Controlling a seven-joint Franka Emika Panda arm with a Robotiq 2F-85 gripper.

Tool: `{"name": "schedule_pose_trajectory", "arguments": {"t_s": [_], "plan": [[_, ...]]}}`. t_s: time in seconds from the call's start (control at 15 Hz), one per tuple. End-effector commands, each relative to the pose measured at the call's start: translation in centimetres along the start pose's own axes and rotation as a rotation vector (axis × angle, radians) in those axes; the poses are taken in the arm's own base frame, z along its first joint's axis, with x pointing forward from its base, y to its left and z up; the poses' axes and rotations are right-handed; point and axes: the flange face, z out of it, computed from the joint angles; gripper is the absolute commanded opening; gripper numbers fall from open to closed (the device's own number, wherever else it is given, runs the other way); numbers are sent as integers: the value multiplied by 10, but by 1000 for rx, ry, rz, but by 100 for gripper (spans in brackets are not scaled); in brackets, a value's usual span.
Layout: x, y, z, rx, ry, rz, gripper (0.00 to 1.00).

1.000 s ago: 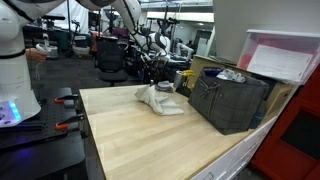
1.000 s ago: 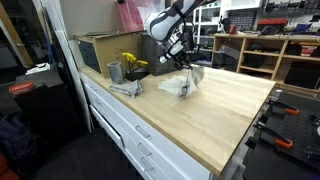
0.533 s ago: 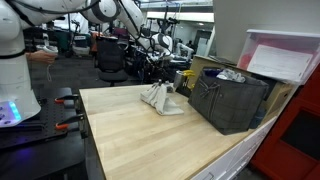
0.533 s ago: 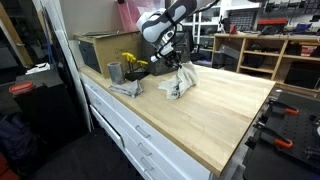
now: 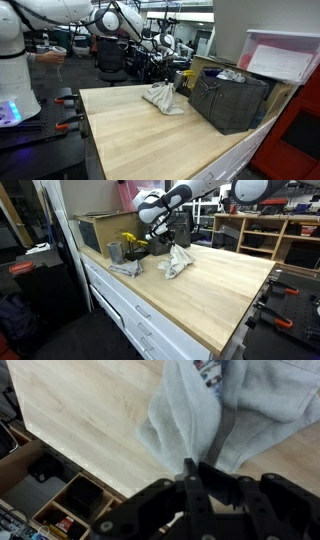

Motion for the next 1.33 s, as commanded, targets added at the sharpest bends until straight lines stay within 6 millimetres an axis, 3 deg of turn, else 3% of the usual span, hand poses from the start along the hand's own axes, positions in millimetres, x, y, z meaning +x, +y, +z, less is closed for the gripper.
{"name": "schedule_pose_trajectory", "arguments": {"t_s": [0.0,0.47,0.53,0.67,1.0,1.2,1.27], "plan": [[12,-1,-8,19,7,16,2],[31,-3,-7,91,10,98,2],[33,-2,-6,102,2,105,32],[38,-2,-10,127,-9,127,38],[45,-2,-35,215,27,145,76],[41,-1,-24,190,-34,96,98],[39,-2,-21,183,-56,84,100]]}}
